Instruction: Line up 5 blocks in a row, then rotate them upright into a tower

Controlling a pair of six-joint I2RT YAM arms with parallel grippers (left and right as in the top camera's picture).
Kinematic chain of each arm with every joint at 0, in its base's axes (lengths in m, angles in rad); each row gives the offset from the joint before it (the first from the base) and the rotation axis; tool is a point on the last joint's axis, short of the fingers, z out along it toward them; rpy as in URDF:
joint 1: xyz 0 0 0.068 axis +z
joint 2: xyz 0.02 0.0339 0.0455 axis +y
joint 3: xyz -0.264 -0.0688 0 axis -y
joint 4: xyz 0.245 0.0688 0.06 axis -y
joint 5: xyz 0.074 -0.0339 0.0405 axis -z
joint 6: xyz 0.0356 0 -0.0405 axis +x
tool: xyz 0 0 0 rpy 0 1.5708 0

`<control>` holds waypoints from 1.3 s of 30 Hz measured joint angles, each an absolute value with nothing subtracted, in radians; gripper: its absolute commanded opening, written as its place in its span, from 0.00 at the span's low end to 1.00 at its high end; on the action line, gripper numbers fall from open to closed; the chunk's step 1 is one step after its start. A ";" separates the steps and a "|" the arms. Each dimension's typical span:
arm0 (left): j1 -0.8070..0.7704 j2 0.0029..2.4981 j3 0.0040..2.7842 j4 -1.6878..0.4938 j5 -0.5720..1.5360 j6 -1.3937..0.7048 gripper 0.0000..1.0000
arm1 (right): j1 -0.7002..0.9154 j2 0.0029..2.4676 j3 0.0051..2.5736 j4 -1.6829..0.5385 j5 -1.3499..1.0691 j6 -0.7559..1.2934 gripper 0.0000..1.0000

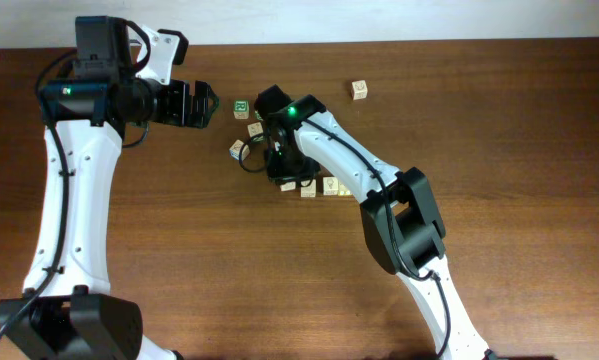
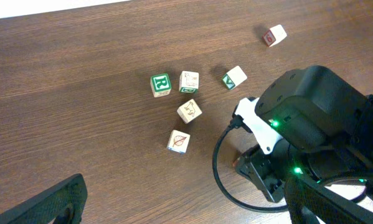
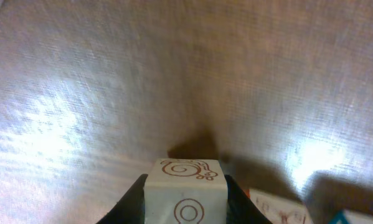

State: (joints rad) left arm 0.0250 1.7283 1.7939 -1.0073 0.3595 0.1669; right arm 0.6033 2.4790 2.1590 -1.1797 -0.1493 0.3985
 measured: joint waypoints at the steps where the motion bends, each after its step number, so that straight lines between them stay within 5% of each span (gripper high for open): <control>1: 0.025 1.728 1.794 -1.008 0.360 0.167 0.99 | 0.604 2.479 2.159 -1.204 -0.155 0.413 0.24; 10: 0.025 1.728 1.794 -1.007 0.359 0.167 0.99 | 0.605 2.479 2.178 -1.286 -0.168 0.463 0.51; 25: 0.025 1.728 1.794 -1.008 0.360 0.167 0.99 | 0.596 2.479 2.372 -1.212 -0.171 0.472 0.53; 33: 0.025 1.728 1.794 -1.055 0.369 0.167 0.95 | 0.223 2.471 2.673 -1.583 -0.182 0.405 0.54; 39: 0.002 1.803 1.808 -1.017 0.298 0.163 0.88 | 0.075 2.470 2.682 -1.644 -0.182 0.381 0.55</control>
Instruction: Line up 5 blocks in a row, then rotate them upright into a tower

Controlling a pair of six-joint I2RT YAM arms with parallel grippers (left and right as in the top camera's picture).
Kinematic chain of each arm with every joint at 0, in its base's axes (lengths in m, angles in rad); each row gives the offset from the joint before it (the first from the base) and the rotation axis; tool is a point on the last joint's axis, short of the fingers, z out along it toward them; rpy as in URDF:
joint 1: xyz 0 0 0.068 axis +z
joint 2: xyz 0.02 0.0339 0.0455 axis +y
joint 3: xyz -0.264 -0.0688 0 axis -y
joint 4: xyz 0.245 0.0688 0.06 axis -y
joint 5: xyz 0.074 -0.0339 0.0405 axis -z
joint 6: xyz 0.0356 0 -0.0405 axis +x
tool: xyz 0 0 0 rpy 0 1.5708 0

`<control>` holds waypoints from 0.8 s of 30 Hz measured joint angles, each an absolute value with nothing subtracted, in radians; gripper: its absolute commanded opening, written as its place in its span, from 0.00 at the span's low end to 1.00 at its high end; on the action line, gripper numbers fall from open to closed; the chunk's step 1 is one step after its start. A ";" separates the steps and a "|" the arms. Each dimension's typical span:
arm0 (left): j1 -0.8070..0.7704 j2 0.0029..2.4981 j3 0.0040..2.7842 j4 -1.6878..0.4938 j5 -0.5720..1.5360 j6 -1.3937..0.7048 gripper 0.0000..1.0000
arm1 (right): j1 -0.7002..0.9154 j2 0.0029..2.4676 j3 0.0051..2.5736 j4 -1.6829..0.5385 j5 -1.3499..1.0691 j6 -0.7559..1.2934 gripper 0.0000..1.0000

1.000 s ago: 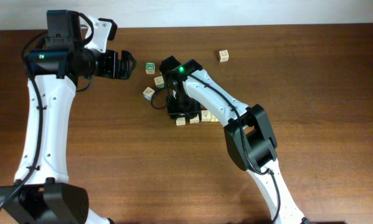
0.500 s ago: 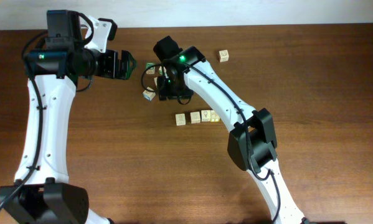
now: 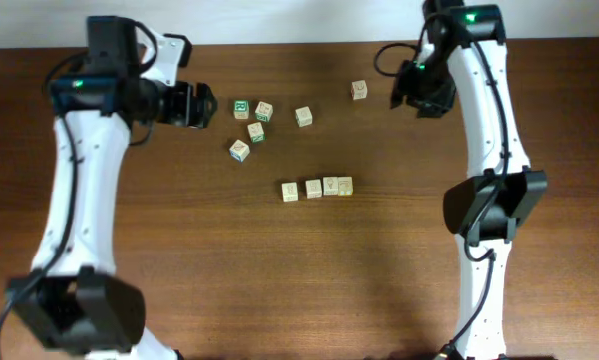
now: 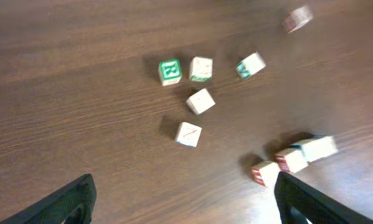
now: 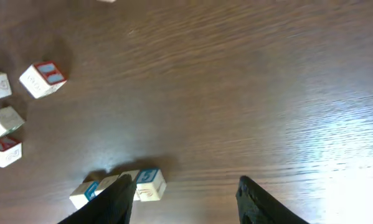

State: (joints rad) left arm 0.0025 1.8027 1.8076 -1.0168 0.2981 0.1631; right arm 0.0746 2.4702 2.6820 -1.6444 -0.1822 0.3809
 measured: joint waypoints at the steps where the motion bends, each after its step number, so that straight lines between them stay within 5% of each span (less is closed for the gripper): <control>1: -0.014 1.846 1.809 -1.003 0.273 0.160 0.87 | 0.069 2.470 2.682 -1.645 -0.183 0.371 0.56; 7: -0.144 2.088 1.809 -0.937 0.150 0.119 0.84 | 0.100 2.470 2.682 -1.642 -0.148 0.355 0.63; 8: -0.163 2.119 1.809 -0.932 0.137 0.114 0.75 | 0.106 2.470 2.682 -1.642 -0.144 0.355 0.63; 13: -0.206 2.218 1.809 -0.923 0.068 0.106 0.68 | 0.108 2.470 2.682 -1.639 -0.136 0.354 0.63; 18: -0.208 2.288 1.809 -0.915 0.031 0.103 0.43 | 0.108 2.470 2.682 -1.639 -0.136 0.354 0.63; 24: -0.210 2.302 1.824 -0.913 0.025 0.085 0.28 | 0.108 2.470 2.682 -1.638 -0.132 0.354 0.63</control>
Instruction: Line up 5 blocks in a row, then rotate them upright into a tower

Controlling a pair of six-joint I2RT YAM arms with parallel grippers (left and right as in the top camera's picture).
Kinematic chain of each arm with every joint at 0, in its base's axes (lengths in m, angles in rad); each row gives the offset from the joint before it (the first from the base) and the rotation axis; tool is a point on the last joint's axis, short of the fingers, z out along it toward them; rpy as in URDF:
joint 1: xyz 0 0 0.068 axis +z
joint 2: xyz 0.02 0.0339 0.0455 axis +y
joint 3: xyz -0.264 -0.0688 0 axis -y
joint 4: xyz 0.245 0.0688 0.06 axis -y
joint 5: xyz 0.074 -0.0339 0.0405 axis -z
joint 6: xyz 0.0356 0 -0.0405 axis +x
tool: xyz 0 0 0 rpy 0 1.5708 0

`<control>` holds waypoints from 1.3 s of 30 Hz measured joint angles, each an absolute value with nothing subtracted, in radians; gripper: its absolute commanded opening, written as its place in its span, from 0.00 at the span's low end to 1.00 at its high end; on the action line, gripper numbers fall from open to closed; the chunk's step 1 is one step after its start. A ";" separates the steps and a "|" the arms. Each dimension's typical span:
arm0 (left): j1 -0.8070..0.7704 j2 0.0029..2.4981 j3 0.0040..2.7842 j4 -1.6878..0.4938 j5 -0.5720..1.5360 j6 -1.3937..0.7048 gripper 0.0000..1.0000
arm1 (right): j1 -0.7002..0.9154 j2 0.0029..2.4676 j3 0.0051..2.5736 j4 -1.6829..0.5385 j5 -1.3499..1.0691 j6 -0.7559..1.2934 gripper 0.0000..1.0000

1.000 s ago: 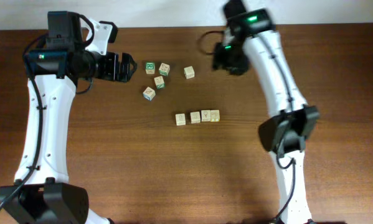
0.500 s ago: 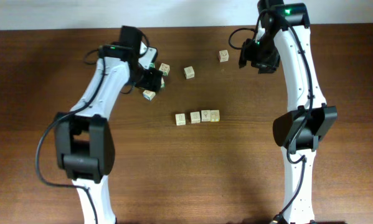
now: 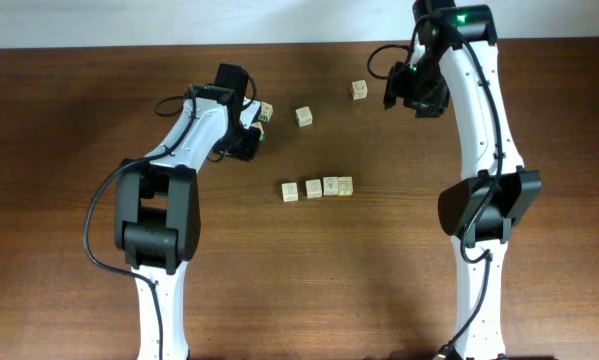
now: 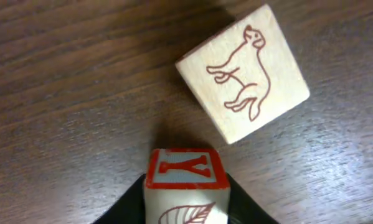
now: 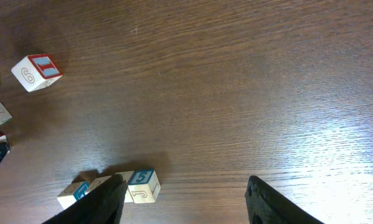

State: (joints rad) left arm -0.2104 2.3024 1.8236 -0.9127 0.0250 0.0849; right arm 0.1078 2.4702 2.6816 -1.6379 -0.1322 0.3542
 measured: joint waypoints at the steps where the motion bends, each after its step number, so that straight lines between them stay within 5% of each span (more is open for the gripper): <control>1: -0.210 2.302 1.838 -0.931 0.025 0.081 0.26 | 0.108 2.470 2.682 -1.638 -0.132 0.355 0.63; 11: -0.217 2.302 1.889 -1.262 0.086 -0.129 0.27 | 0.113 2.470 2.682 -1.637 -0.132 0.354 0.63; 33: -0.399 2.334 1.892 -1.256 0.108 -0.315 0.32 | 0.147 2.470 2.682 -1.654 -0.129 0.328 0.64; 39: -0.399 2.334 1.892 -1.280 0.108 -0.322 0.52 | 0.147 2.470 2.682 -1.660 -0.129 0.328 0.64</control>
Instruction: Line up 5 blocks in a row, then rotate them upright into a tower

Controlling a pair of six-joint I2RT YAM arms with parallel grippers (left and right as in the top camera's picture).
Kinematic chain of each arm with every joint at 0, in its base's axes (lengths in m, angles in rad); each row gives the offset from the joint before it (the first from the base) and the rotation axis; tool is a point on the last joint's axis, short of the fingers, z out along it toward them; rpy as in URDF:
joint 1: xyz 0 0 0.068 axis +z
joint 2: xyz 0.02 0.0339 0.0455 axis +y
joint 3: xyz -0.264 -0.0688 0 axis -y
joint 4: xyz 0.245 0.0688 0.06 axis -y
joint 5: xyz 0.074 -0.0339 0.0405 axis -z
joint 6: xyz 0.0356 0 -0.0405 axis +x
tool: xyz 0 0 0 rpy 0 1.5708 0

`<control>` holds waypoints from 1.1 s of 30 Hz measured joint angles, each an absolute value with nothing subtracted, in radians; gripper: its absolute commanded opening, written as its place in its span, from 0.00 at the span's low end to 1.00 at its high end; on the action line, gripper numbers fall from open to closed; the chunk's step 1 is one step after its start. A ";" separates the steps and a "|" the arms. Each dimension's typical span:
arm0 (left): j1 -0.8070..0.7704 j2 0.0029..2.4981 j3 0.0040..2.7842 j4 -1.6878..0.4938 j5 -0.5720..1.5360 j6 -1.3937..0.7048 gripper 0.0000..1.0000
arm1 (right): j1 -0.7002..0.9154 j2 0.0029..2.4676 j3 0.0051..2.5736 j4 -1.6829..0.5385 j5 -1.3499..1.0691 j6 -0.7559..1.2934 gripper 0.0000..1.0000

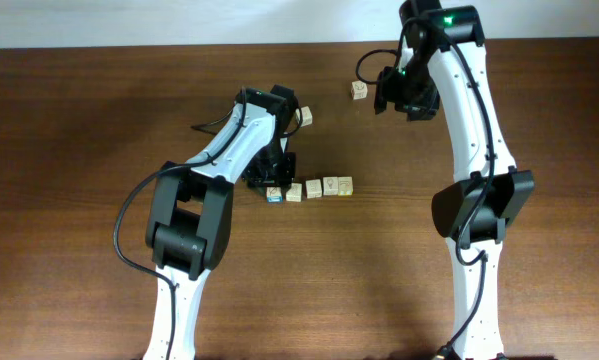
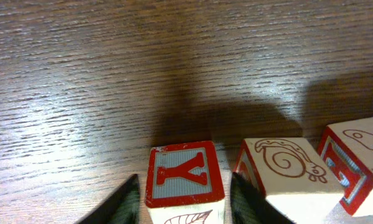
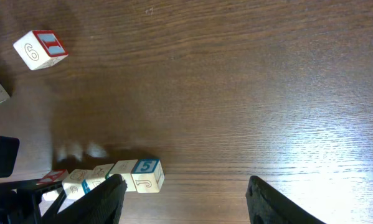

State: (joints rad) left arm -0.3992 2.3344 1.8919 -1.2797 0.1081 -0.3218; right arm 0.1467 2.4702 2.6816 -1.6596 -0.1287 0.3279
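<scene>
A wooden block with a red Y (image 2: 185,177) on top stands on the table at the left end of a row of several blocks (image 1: 313,188), beside a snail block (image 2: 279,168). My left gripper (image 2: 185,202) straddles the Y block, with a thin gap showing on each side, so it is open. In the overhead view the left gripper (image 1: 274,180) hangs right over the Y block (image 1: 274,194). My right gripper (image 3: 185,199) is open and empty, high over the table's far right (image 1: 394,95). The row's right end is a 5/J block (image 3: 146,176).
A block marked 6 (image 1: 359,90) lies at the back near the right gripper, and another loose block (image 1: 305,117) lies left of it. My left arm (image 1: 241,140) covers the spot behind the row. Two more blocks peek in at the left edge.
The left gripper was shut on the Y block beside a dog block in the back cluster. It now stands at the row's left end with the Y block down and the jaws slightly apart. The right arm barely moved.
First my right gripper held the snail block at the row's left end while the left gripper was open at the back left. Then the right gripper was open at the far right. The left gripper then gripped the Y block, which now stands in the row.
</scene>
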 measured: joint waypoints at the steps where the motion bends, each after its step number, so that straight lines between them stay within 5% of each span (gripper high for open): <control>1: -0.399 2.334 1.892 -1.280 0.108 -0.322 0.52 | 0.147 2.470 2.682 -1.662 -0.129 0.328 0.64; 8: -0.389 2.346 1.944 -1.364 0.076 -0.323 0.61 | 0.147 2.470 2.688 -1.691 -0.138 0.291 0.64; 18: -0.298 2.317 2.642 -1.684 -0.035 -0.318 0.57 | 0.147 2.135 2.788 -1.693 -0.194 0.276 0.63; 25: -0.299 2.039 2.601 -1.684 -0.093 -0.317 0.54 | 0.220 1.901 2.680 -1.693 -0.209 0.257 0.63; 28: -0.299 1.906 2.445 -1.686 -0.141 -0.347 0.52 | 0.275 1.896 2.484 -1.686 -0.205 0.254 0.55; 33: -0.299 1.874 2.069 -1.612 -0.200 -0.424 0.46 | 0.293 1.917 2.062 -1.545 -0.129 0.314 0.58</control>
State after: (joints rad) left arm -0.2989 1.8744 2.0686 -1.6123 -0.2005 -0.4244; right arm 0.2928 1.9171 2.0624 -1.5448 -0.1287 0.3141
